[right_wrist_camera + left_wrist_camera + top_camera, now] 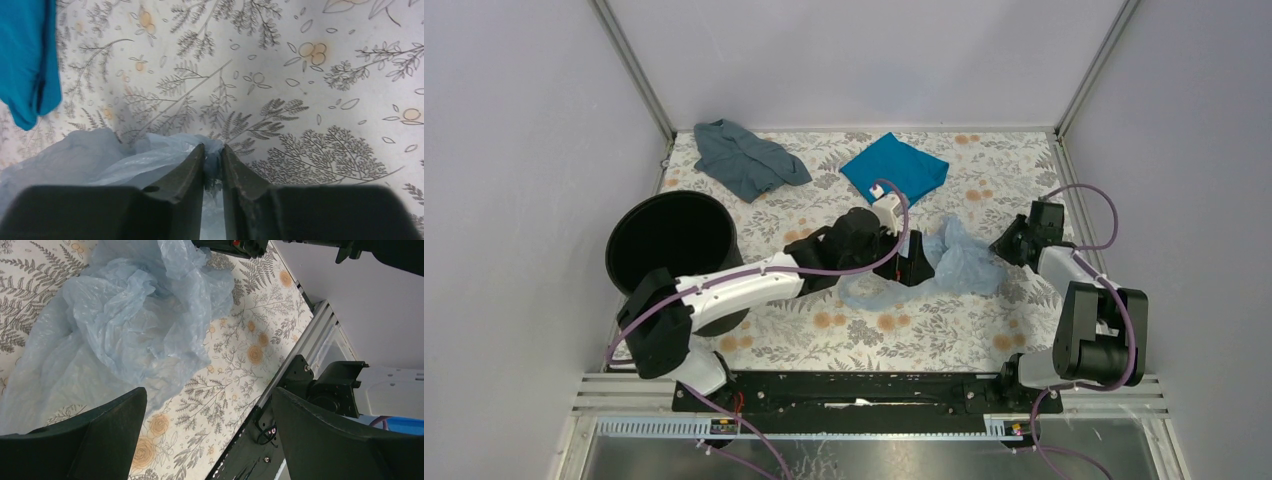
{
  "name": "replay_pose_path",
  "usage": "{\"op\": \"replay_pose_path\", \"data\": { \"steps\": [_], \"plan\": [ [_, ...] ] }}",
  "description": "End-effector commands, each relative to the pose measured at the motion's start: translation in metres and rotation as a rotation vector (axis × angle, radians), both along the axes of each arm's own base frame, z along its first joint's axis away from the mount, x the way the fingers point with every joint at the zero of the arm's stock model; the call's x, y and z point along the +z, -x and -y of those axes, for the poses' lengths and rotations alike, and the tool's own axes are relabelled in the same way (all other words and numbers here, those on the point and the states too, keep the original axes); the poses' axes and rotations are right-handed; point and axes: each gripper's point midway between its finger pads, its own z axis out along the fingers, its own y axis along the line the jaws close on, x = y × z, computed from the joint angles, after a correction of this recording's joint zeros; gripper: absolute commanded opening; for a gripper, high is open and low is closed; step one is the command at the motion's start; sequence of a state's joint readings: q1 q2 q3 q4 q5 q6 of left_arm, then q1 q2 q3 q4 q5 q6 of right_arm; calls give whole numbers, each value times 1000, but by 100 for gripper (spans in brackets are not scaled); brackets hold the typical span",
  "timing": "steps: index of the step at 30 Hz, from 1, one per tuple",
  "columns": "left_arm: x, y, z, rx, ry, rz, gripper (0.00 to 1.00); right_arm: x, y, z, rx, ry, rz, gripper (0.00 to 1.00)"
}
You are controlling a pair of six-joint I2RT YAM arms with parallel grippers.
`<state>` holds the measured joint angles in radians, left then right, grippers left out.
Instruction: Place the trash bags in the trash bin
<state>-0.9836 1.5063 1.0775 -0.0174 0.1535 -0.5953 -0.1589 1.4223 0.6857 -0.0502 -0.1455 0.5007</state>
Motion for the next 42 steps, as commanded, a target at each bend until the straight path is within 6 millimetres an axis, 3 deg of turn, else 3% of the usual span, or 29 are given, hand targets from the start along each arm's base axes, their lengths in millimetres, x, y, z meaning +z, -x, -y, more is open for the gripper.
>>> {"op": "replay_pose_path", "data": {
  "steps": [1, 5, 13, 19, 25, 27, 30, 34, 37, 42],
  "plan": [
    [24, -11, 18, 0, 52, 42, 99, 35, -16, -7, 41, -14, 142, 17],
    [25, -18, 31, -8, 51, 43, 99, 64, -6, -18, 75, -50, 199, 0],
    [19, -36, 51, 15, 31, 38, 96, 117, 21, -55, 183, -202, 303, 0],
    [-25, -47, 69, 50, 39, -34, 71, 166, 39, -87, 287, -359, 377, 0],
    [-68, -67, 89, 66, 7, -64, 58, 224, 66, -135, 446, -472, 444, 0],
    [-71, -69, 88, 64, -1, -67, 58, 240, 76, -149, 500, -458, 462, 0],
    [-52, -54, 70, 37, 31, -36, 72, 250, 82, -152, 533, -411, 486, 0],
    [-7, -16, 34, -42, 107, 12, 90, 240, 79, -147, 568, -335, 469, 0],
    [3, 11, 4, -68, 111, 1, 97, 239, 81, -158, 661, -374, 476, 0],
    [31, 29, -34, -33, 142, 34, 99, 228, 85, -168, 731, -408, 425, 0]
  ]
}}
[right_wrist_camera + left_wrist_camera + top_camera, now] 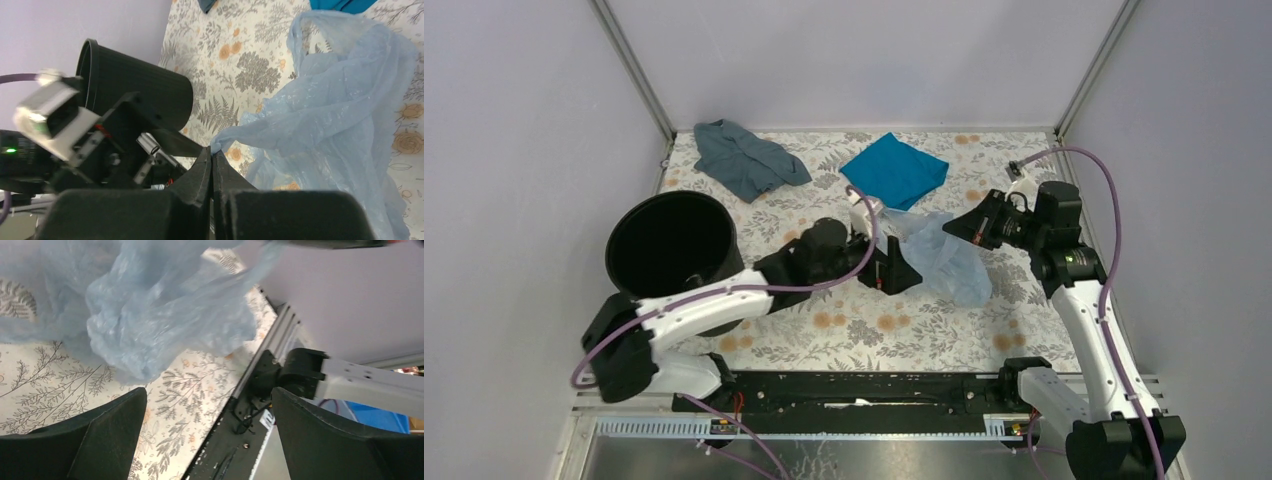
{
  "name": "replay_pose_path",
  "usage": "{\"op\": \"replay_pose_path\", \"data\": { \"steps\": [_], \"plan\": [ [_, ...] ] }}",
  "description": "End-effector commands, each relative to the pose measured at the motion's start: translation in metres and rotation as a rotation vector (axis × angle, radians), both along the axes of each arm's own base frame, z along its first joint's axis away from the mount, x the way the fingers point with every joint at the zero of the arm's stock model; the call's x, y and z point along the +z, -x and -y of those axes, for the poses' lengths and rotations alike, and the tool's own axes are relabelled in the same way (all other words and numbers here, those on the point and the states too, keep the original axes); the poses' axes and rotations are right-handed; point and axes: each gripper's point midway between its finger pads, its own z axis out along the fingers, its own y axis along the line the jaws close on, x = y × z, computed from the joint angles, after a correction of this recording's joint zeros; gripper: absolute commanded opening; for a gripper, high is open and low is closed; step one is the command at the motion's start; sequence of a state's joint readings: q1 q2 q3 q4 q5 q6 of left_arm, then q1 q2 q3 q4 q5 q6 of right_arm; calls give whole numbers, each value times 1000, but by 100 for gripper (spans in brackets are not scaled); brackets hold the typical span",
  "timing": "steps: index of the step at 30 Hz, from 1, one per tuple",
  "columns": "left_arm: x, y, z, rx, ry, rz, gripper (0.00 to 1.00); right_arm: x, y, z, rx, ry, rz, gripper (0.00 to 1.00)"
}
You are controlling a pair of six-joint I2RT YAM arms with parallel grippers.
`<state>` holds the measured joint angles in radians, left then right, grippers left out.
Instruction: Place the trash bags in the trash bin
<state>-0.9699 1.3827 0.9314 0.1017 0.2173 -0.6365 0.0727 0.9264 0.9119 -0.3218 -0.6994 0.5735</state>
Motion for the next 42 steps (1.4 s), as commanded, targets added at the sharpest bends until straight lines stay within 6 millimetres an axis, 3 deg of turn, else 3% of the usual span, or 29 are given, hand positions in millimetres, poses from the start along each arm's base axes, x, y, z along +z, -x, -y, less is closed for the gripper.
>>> {"op": "replay_pose_path", "data": {
  "steps": [1, 4, 7, 9, 12, 16, 19, 21, 23, 25, 26, 28, 30, 36, 42],
  "plan": [
    [29, 13, -21, -3, 60, 50, 99, 2, 11, -14, 116, -8, 6, 0],
    [43, 10, -16, -5, 108, 78, 95, 5, 15, -21, 131, -38, -10, 0],
    [52, 2, 1, -10, 130, 84, 85, 6, 17, -24, 110, -78, -51, 0],
    [56, -4, 14, 4, 135, 117, 84, 4, 15, -21, 45, -92, -95, 0],
    [53, -15, 33, 49, 89, 194, 88, 1, 12, -16, -56, -133, -157, 0],
    [34, -24, 56, 59, 27, 213, 87, -1, 9, -12, -130, -183, -195, 3],
    [24, -38, 57, 117, -15, 215, 73, -5, 8, -10, -155, -174, -212, 3],
    [23, -43, 57, 142, -32, 224, 56, -10, 8, -8, -168, -158, -225, 4],
    [24, -46, 56, 149, -42, 236, 33, -15, 7, -5, -184, -137, -221, 12],
    [26, -46, 55, 150, -41, 242, 13, -24, 6, 2, -209, -89, -221, 29],
    [26, -45, 55, 146, -42, 243, 8, -30, 6, 5, -217, -58, -222, 39],
    [26, -43, 57, 129, -39, 240, 3, -40, 8, 10, -226, -9, -234, 54],
    [23, -39, 59, 110, -31, 226, 0, -47, 10, 12, -225, 24, -246, 63],
    [18, -35, 66, 85, -14, 200, 0, -64, 9, 19, -312, 41, -309, 66],
    [6, -23, 76, 17, -6, 146, 0, -56, -12, 26, -444, -27, -326, 78]
  ]
}}
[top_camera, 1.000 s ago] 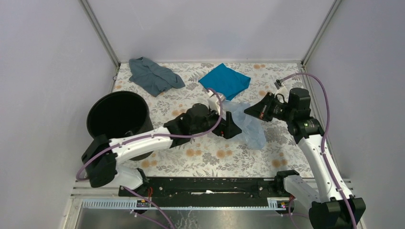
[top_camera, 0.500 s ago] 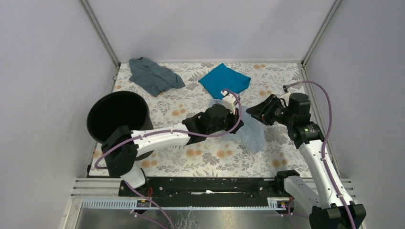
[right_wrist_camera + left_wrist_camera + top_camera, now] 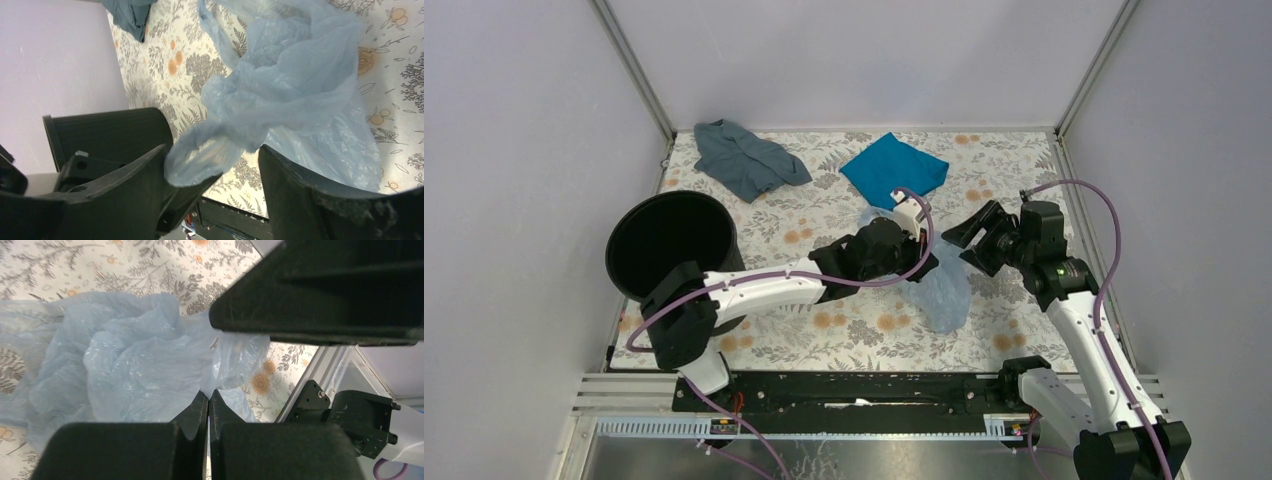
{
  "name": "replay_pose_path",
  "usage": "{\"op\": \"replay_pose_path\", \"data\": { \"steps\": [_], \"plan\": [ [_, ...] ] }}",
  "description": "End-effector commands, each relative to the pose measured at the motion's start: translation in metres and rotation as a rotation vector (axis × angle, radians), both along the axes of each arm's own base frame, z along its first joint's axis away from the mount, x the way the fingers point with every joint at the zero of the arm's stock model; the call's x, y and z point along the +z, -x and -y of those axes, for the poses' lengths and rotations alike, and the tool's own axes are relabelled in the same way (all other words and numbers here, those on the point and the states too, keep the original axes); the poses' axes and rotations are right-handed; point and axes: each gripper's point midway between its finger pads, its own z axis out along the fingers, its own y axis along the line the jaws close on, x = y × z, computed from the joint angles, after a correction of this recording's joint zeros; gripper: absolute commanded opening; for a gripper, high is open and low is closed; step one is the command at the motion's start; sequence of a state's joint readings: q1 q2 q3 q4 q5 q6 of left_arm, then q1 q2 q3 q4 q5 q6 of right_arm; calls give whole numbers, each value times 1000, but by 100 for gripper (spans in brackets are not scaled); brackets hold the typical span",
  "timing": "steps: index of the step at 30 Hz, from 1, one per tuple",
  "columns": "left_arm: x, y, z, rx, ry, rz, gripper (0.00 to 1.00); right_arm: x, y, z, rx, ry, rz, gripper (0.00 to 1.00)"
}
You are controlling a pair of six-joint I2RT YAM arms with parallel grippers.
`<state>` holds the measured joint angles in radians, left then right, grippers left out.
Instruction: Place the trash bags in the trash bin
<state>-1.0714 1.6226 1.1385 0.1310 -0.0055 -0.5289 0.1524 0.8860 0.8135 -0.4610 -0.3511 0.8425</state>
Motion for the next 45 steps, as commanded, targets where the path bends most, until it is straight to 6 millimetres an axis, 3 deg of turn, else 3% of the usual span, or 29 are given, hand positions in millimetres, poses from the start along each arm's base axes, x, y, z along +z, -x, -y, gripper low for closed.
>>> {"op": "replay_pose_path", "data": {
  "steps": [1, 7, 13, 18, 24, 26, 28, 30, 32, 34, 36, 38, 41, 43, 45],
  "plan": [
    [14, 7, 19, -69, 75, -17, 0, 8, -19, 6, -128, -31, -4, 81],
    [2, 11, 23, -97, 59, -39, 0, 1, -21, 7, -200, -12, -103, 87],
    [-1, 13, 26, -114, 53, -44, 0, -15, -9, 10, -289, -31, -165, 85],
    [-4, 15, 27, -128, 45, -49, 0, -14, -14, 5, -301, -71, -182, 82],
    [-5, 20, 24, -145, 33, -55, 0, -21, -18, 0, -307, -95, -168, 47],
    [-7, 20, 17, -131, 12, -51, 13, -21, -19, 4, -284, -43, -128, 26],
    [-5, 17, 4, -98, -19, -36, 44, -17, -20, 7, -213, 35, -49, 14],
    [2, 14, -13, -63, -62, -3, 62, -12, -18, -6, -26, 95, 65, 4],
    [7, 8, -37, -3, -120, 30, 75, -8, -10, -23, 195, 139, 149, 1],
    [13, -7, -64, 86, -185, 52, 96, -7, 4, -38, 409, 153, 213, 0],
    [16, -26, -97, 197, -248, 53, 99, -9, 20, -42, 558, 185, 247, 0],
    [12, -49, -131, 312, -304, 32, 99, -8, 25, -39, 581, 238, 273, 0],
    [-5, -84, -174, 456, -369, -32, 99, 9, 38, -55, 634, 125, 350, 0],
    [-19, -102, -188, 512, -417, -69, 99, 16, 46, -60, 667, 84, 346, 0],
    [-30, -118, -190, 538, -467, -62, 99, 18, 51, -57, 674, 96, 335, 0]
  ]
}}
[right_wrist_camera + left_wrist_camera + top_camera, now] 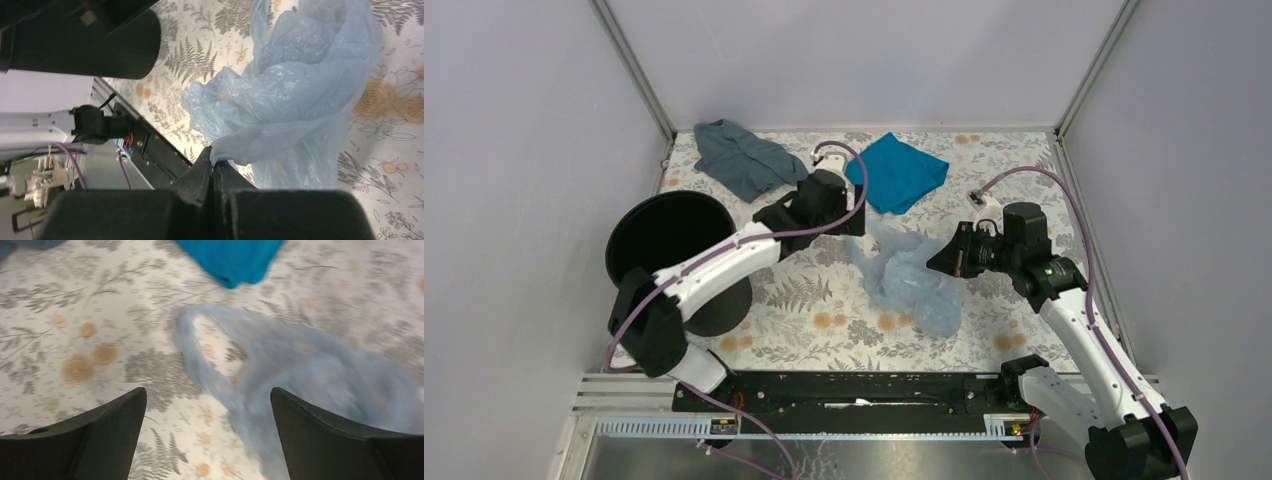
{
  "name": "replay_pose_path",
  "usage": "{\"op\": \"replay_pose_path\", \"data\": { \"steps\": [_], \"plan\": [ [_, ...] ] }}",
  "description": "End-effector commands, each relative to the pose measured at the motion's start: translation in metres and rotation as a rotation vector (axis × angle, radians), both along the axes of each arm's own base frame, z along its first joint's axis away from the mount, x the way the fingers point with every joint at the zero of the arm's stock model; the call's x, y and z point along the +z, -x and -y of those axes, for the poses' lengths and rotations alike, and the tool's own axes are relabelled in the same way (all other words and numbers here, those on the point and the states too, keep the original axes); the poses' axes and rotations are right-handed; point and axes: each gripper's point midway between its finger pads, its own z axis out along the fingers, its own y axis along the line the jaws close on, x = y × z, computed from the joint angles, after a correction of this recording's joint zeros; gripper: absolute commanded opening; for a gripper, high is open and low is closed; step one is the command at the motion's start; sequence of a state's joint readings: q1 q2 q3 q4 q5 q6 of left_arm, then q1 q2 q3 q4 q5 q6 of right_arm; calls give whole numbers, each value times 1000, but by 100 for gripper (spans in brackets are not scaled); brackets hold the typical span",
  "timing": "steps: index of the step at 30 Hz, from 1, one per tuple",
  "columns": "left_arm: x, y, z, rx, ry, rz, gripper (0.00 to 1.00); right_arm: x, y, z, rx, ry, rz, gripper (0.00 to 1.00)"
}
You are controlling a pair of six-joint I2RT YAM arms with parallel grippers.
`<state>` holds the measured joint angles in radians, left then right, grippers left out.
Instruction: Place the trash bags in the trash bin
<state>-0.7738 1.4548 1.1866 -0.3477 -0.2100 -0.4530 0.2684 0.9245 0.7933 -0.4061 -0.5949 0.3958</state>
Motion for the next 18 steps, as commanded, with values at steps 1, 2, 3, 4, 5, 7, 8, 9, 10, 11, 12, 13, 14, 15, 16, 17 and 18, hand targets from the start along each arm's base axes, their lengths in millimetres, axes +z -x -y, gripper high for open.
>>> {"op": "replay_pose_path", "data": {
  "steps": [1, 2, 3, 4, 5, 7, 8, 9, 10, 11, 12, 13, 14, 15, 16, 17, 18],
  "plan": [
    [-33, -31, -21, 104, -171, -44, 99, 26, 17, -9, 136, -31, 92, 0],
    [-41, -39, -19, 108, -200, -52, 99, 29, 17, -8, 132, -28, 103, 0],
    [-49, -46, -16, 112, -225, -60, 99, 30, 17, -7, 126, -28, 112, 0],
    [-56, -53, -14, 115, -247, -72, 99, 31, 17, -7, 123, -31, 118, 0],
    [-65, -56, -12, 120, -272, -90, 99, 32, 17, -7, 123, -32, 121, 0],
    [-78, -60, -10, 131, -290, -114, 99, 31, 15, -8, 122, -32, 113, 0],
    [-84, -58, -9, 126, -288, -129, 98, 29, 15, -8, 124, -31, 107, 0],
    [-90, -53, -8, 119, -283, -146, 97, 28, 14, -8, 123, -27, 100, 0],
    [-94, -48, -9, 114, -270, -157, 97, 26, 14, -8, 119, -23, 96, 0],
    [-98, -42, -12, 112, -259, -168, 97, 25, 14, -8, 119, -22, 93, 0],
    [-100, -35, -16, 108, -257, -175, 98, 24, 14, -8, 121, -23, 91, 0],
    [-102, -27, -21, 105, -258, -180, 98, 24, 14, -8, 123, -25, 90, 0],
    [-105, -19, -28, 104, -267, -188, 99, 24, 15, -8, 124, -27, 89, 0],
    [-103, -11, -35, 109, -264, -191, 99, 23, 15, -8, 121, -26, 88, 0],
    [-103, -4, -41, 113, -267, -198, 99, 24, 15, -8, 120, -27, 89, 0],
    [-104, 3, -47, 117, -270, -206, 99, 24, 15, -8, 119, -28, 88, 0],
    [-104, 9, -53, 125, -273, -211, 99, 24, 15, -8, 120, -31, 87, 0]
  ]
}}
